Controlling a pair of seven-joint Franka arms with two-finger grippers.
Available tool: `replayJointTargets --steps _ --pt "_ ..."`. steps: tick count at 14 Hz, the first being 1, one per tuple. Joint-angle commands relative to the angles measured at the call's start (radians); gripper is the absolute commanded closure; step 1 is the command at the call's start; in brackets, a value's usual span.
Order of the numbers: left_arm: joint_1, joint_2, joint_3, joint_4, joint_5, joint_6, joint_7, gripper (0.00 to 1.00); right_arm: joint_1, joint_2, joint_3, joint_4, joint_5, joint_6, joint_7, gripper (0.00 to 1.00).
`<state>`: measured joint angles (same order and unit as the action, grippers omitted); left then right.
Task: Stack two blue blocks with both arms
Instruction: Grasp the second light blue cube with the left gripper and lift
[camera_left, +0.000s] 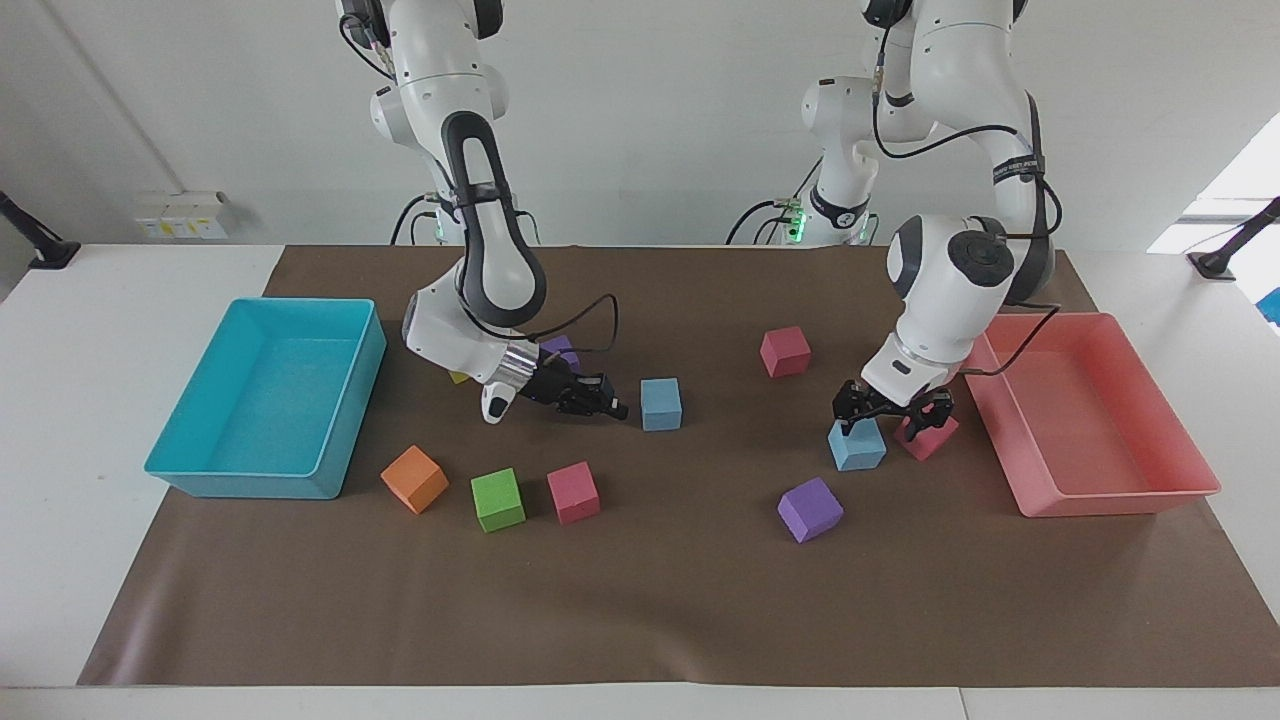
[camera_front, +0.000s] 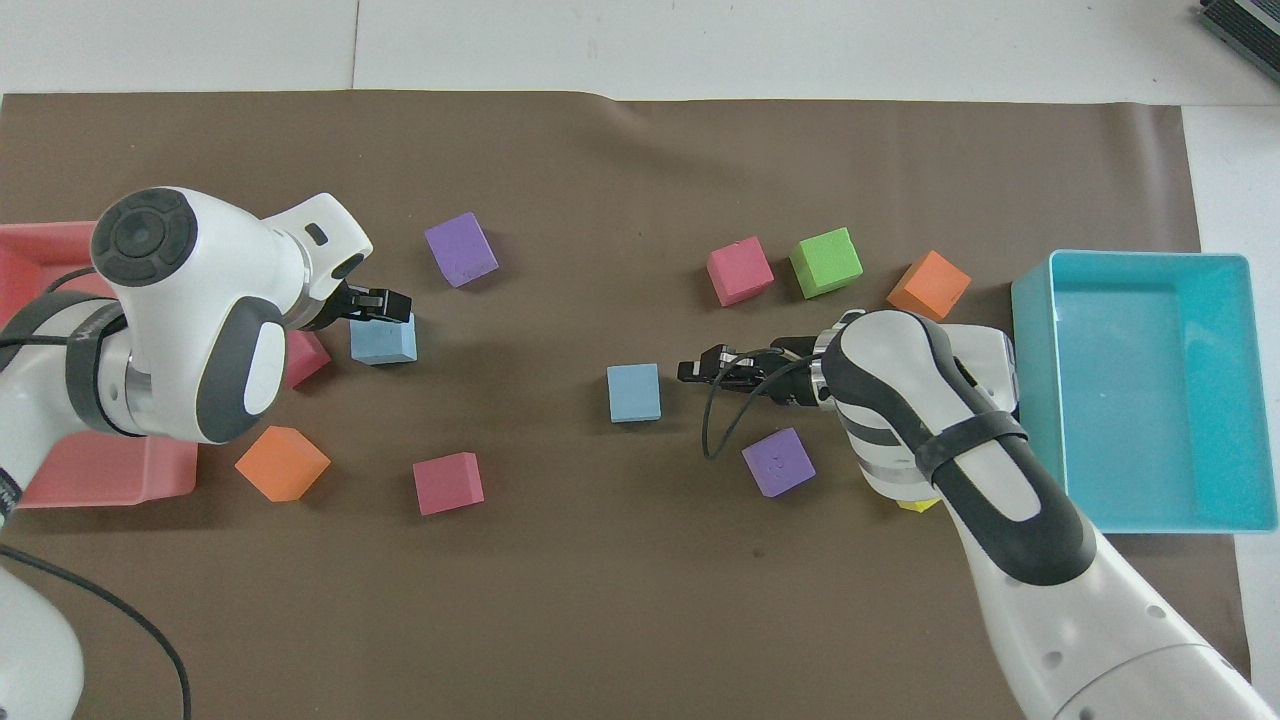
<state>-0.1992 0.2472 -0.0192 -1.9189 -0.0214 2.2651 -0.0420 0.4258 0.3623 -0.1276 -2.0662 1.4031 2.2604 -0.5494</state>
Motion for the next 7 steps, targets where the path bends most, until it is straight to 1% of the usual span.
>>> replayJointTargets --steps 1,5,7 --pt "-0.011 0.029 0.005 -0.008 0.018 0.025 -0.018 0.00 -0.009 -0.023 0.009 -0.031 0.039 0.022 -0.053 1.00" --pt "-0.002 0.030 0.004 -0.017 0.018 0.034 -0.018 0.00 -0.009 -0.023 0.009 -0.031 0.039 0.024 -0.055 1.00" --pt "-0.003 0.035 0.004 -0.061 0.018 0.101 -0.018 0.00 -0.009 -0.023 0.009 -0.031 0.039 0.024 -0.055 1.00"
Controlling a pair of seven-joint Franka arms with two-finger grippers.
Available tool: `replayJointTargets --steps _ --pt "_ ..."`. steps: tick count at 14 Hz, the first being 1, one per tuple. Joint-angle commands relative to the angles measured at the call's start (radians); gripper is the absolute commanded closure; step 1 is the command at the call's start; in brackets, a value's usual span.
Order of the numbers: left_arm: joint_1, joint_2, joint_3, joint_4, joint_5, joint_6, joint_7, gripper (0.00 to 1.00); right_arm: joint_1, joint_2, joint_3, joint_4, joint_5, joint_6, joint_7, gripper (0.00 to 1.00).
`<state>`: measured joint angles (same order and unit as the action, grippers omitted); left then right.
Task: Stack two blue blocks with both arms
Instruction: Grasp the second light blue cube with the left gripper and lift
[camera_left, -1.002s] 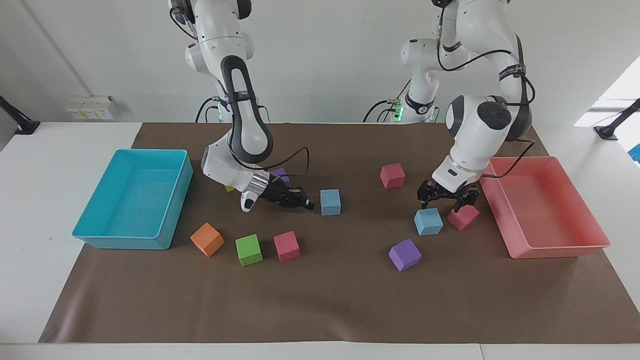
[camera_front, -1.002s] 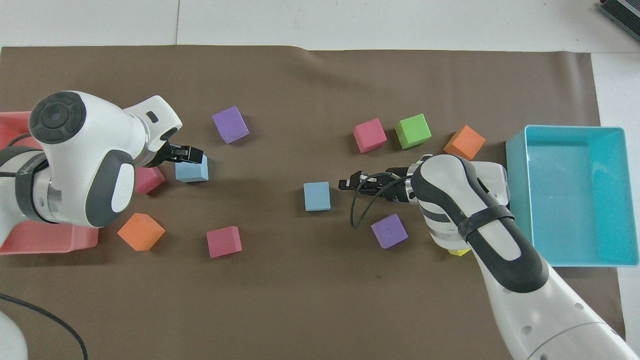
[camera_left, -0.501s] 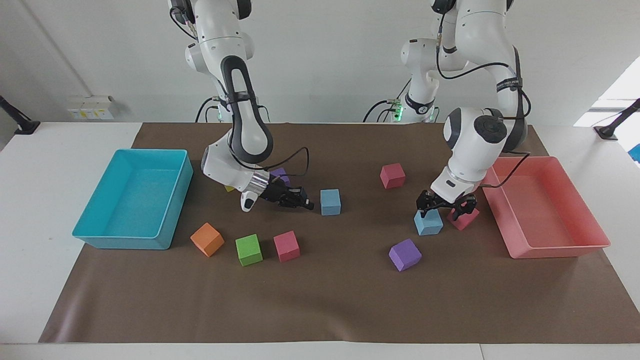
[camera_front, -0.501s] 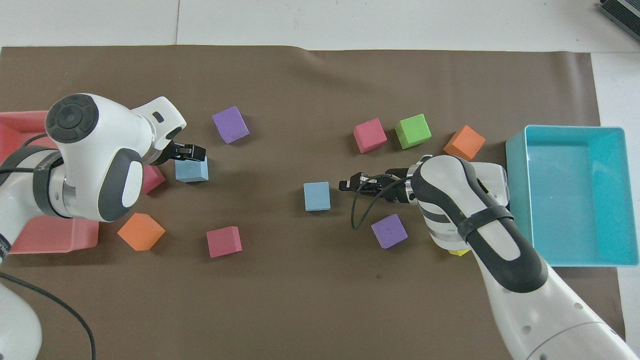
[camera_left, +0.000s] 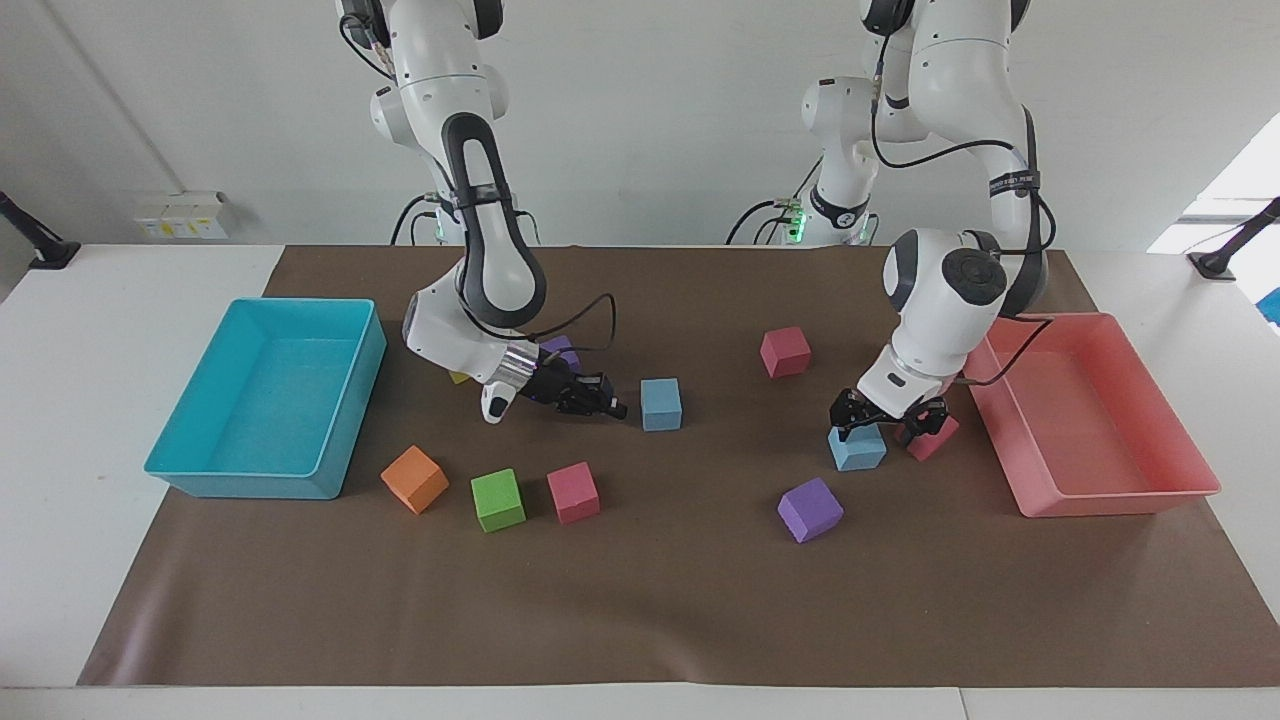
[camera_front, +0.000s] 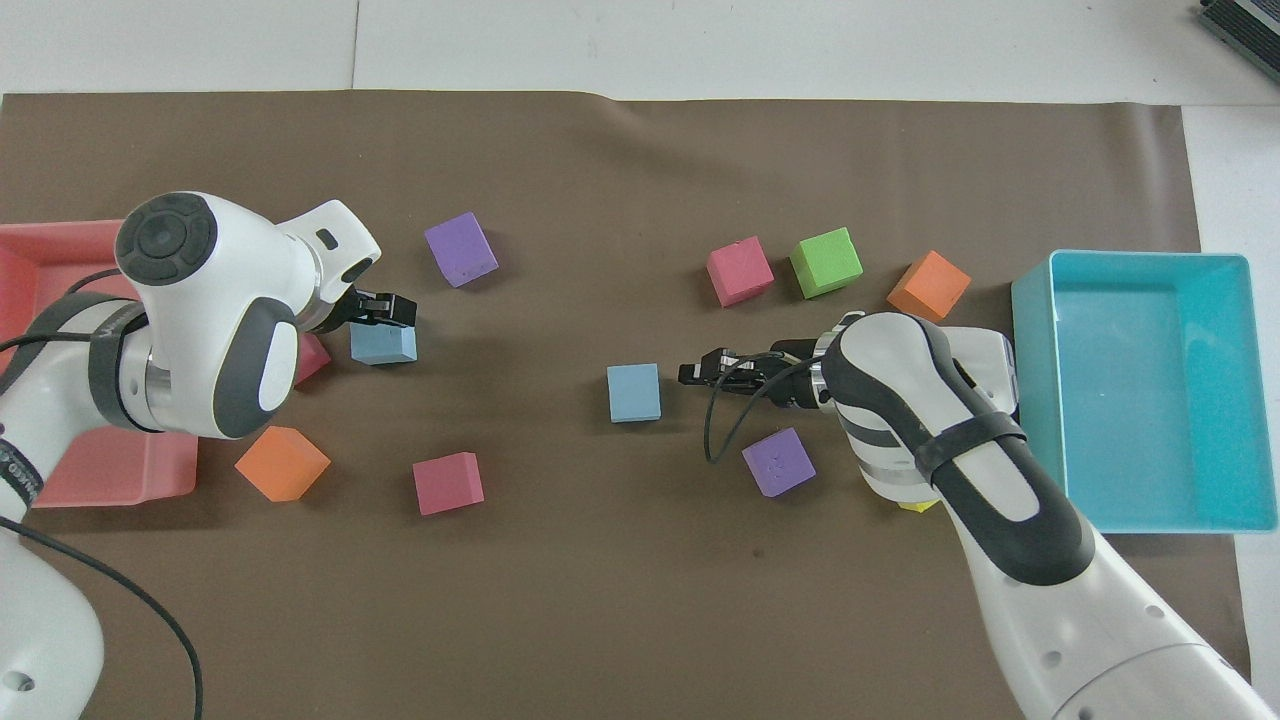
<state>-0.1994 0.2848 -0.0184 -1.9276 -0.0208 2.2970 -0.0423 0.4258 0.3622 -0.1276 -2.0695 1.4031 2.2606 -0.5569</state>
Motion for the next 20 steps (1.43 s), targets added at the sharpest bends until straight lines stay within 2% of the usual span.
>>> replayJointTargets --steps 1,8,9,10,12,13,20 --pt "-0.009 -0.002 0.005 -0.077 0.018 0.091 -0.018 0.00 -0.009 -0.023 0.009 -0.027 0.039 0.023 -0.047 1.00" --pt "-0.015 -0.004 0.005 -0.102 0.018 0.096 -0.021 0.00 -0.007 -0.023 0.009 -0.027 0.039 0.023 -0.046 1.00" --pt "-0.015 -0.004 0.006 -0.102 0.018 0.107 -0.021 0.04 -0.007 -0.023 0.009 -0.027 0.039 0.025 -0.046 1.00" --pt "-0.015 -0.004 0.006 -0.102 0.018 0.117 -0.021 0.17 -0.007 -0.023 0.009 -0.027 0.039 0.034 -0.046 1.00" --pt "-0.015 -0.004 0.006 -0.102 0.019 0.114 -0.019 0.60 -0.005 -0.023 0.009 -0.027 0.039 0.039 -0.046 1.00" --pt "-0.015 -0.004 0.006 -0.100 0.018 0.107 -0.019 0.75 -0.005 -0.023 0.009 -0.027 0.039 0.039 -0.046 1.00" --pt "-0.015 -0.018 0.008 -0.074 0.018 0.075 -0.019 0.84 -0.004 -0.023 0.009 -0.029 0.039 0.043 -0.046 1.00"
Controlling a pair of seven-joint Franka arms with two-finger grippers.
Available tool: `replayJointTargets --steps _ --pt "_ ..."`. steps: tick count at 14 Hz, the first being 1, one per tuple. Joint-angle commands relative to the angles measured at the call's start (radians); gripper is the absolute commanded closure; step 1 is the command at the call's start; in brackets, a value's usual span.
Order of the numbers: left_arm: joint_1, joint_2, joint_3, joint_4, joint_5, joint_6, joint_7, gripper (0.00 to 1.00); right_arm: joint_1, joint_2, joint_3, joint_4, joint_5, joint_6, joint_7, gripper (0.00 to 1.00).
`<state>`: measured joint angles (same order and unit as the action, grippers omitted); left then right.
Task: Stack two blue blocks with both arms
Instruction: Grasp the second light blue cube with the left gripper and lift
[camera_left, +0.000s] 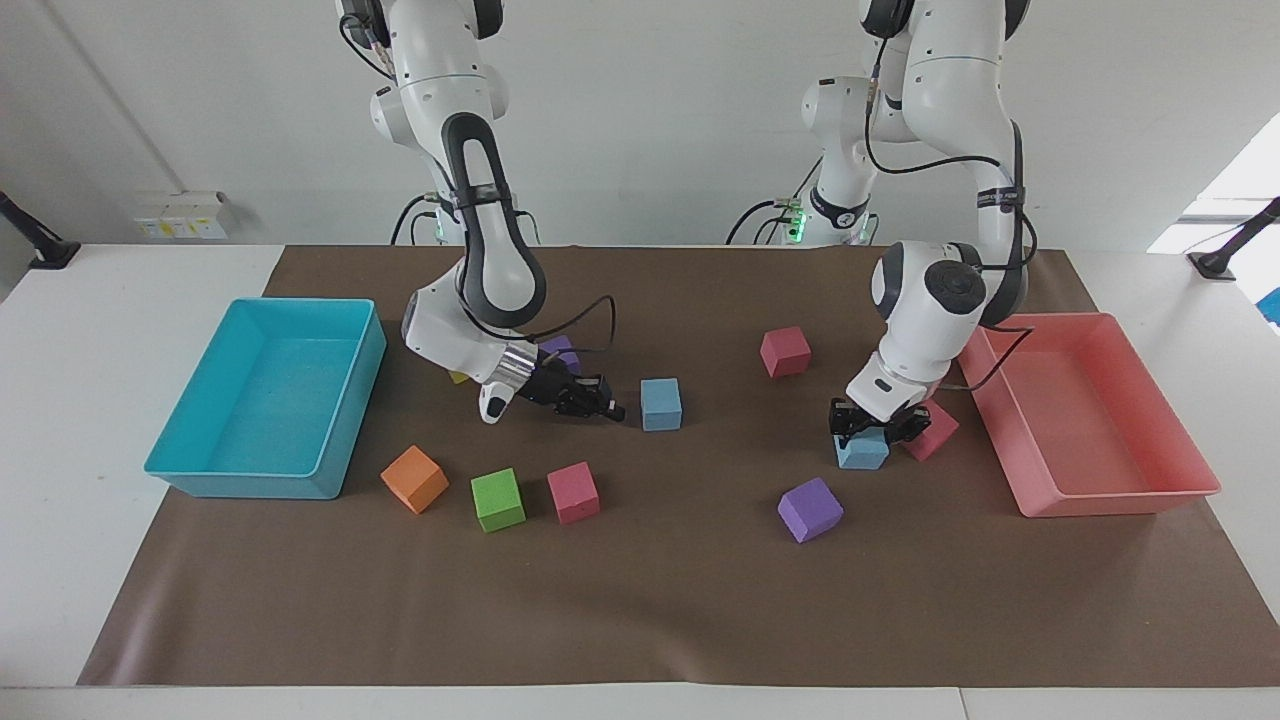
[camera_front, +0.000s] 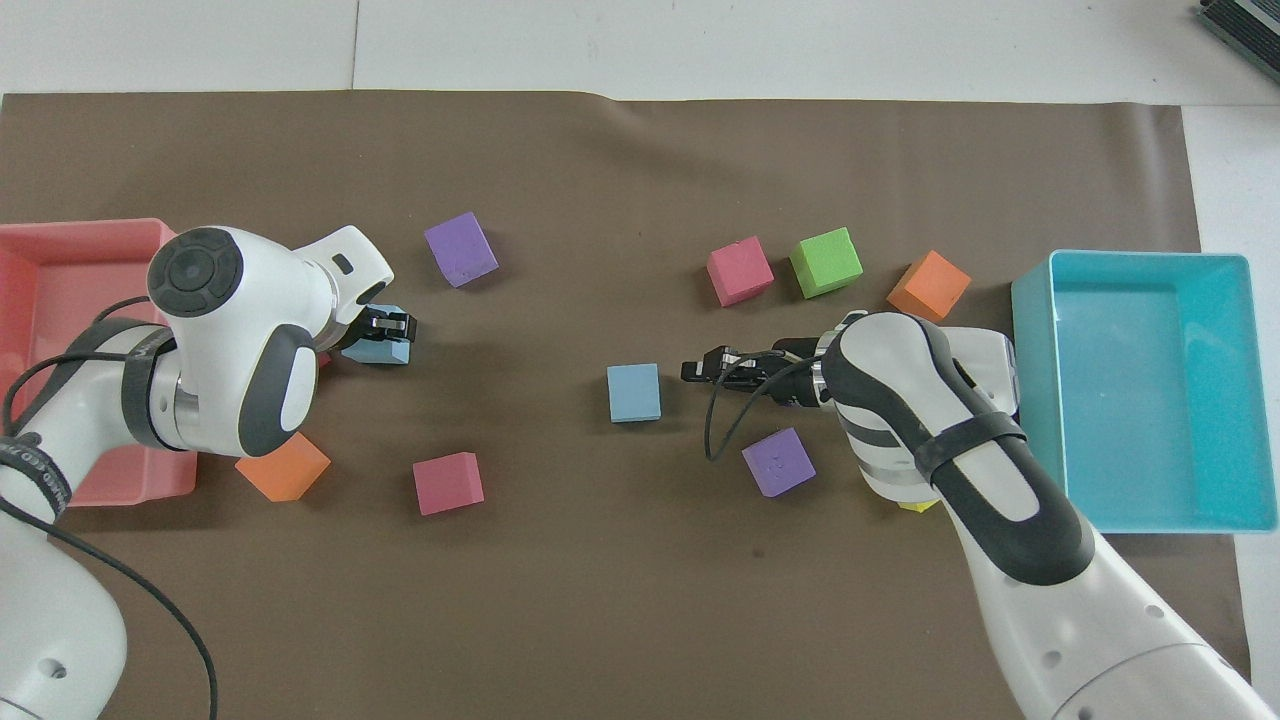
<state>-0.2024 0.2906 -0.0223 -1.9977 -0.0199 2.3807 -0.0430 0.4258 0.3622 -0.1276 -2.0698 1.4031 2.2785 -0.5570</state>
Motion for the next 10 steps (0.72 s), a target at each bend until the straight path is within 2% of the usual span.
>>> replayJointTargets --steps 1,5,10 --pt "-0.012 -0.030 0.013 -0.004 0.017 -0.009 -0.018 0.85 -0.002 -0.023 0.009 -0.032 0.039 0.026 -0.046 1.00" --pt "-0.011 -0.103 0.013 -0.004 0.018 -0.070 -0.018 0.85 -0.002 -0.025 0.009 -0.032 0.039 0.026 -0.046 1.00" --pt "-0.015 -0.254 0.009 -0.001 0.018 -0.248 -0.018 0.85 -0.001 -0.025 0.009 -0.032 0.039 0.026 -0.046 1.00"
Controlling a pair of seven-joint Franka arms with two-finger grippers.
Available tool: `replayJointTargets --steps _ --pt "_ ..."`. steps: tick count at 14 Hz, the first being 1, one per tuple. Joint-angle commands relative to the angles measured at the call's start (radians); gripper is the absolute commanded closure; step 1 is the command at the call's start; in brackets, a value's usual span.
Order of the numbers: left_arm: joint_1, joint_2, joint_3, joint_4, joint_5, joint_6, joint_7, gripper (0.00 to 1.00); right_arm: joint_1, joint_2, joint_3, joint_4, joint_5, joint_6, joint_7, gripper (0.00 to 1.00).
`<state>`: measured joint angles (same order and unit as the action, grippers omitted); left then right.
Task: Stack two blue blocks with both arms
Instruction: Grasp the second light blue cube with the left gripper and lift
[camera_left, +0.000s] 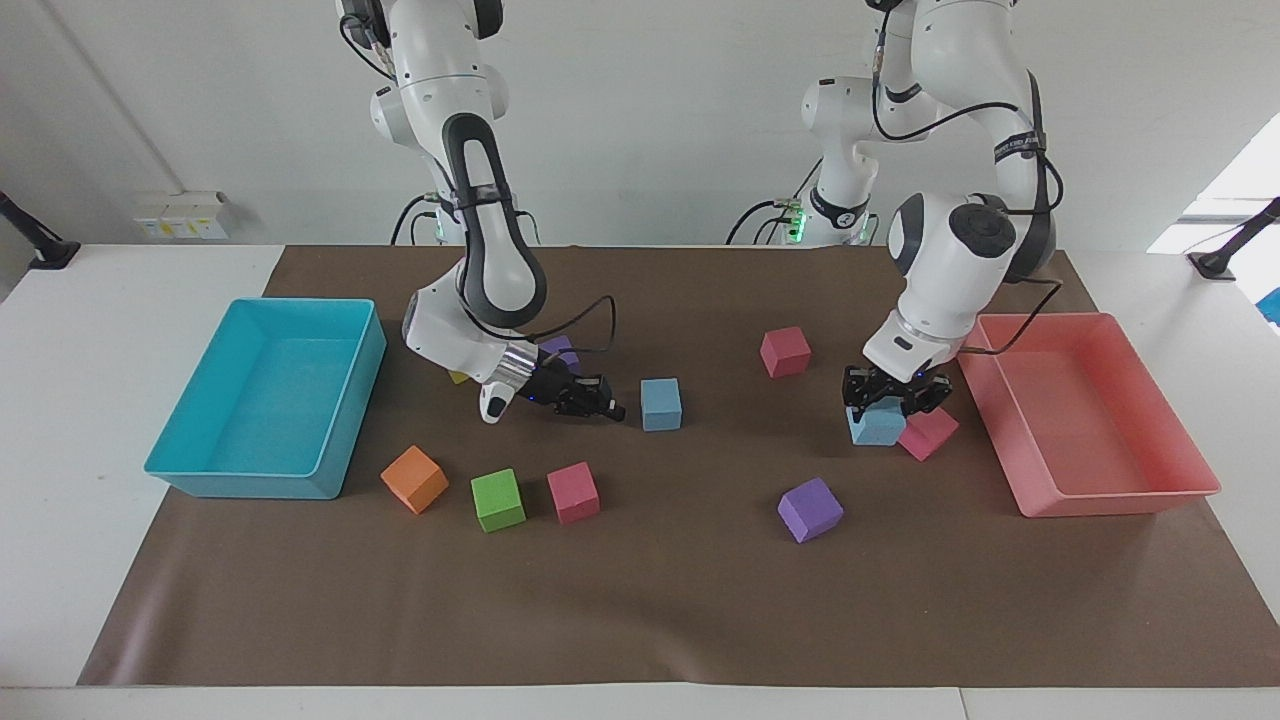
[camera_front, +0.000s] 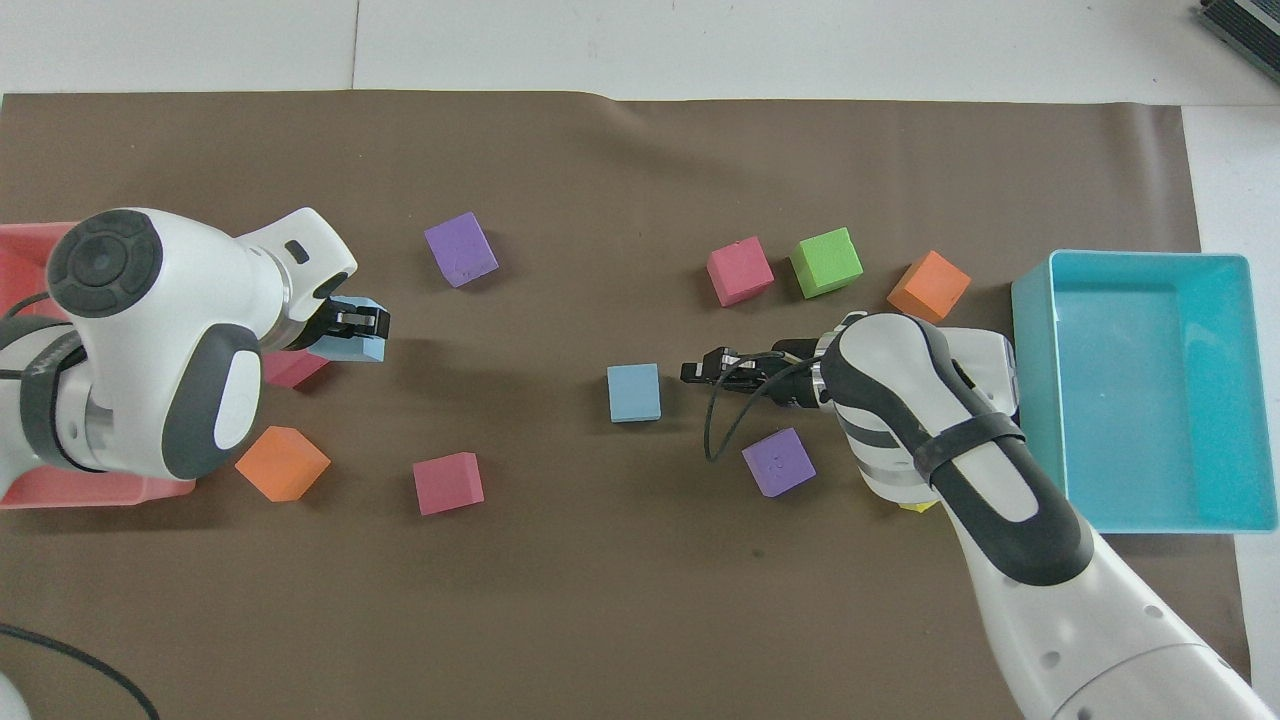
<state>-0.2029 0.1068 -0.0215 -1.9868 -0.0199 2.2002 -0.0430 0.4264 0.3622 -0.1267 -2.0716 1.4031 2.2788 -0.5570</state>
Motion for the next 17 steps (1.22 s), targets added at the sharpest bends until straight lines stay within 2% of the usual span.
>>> replayJointTargets --steps 1,5,6,10,13,17 --pt "-0.015 -0.088 0.005 -0.012 0.018 -0.086 -0.018 0.85 -0.001 -0.025 0.009 -0.030 0.039 0.027 -0.046 1.00" --pt "-0.016 -0.113 0.000 0.029 0.024 -0.186 -0.018 0.85 0.003 -0.023 0.009 -0.030 0.039 0.039 -0.046 1.00" --pt "-0.029 -0.116 -0.006 0.036 0.056 -0.207 -0.018 0.85 0.003 -0.023 0.009 -0.030 0.039 0.039 -0.046 1.00" --pt "-0.058 -0.137 -0.011 0.046 0.066 -0.211 -0.096 0.82 0.005 -0.023 0.009 -0.030 0.039 0.041 -0.046 1.00" --pt "-0.056 -0.138 -0.012 0.089 0.061 -0.226 -0.101 0.82 0.005 -0.023 0.009 -0.030 0.039 0.041 -0.046 1.00" --pt "-0.059 -0.139 -0.014 0.091 0.048 -0.234 -0.104 0.82 0.006 -0.023 0.009 -0.030 0.039 0.041 -0.046 1.00"
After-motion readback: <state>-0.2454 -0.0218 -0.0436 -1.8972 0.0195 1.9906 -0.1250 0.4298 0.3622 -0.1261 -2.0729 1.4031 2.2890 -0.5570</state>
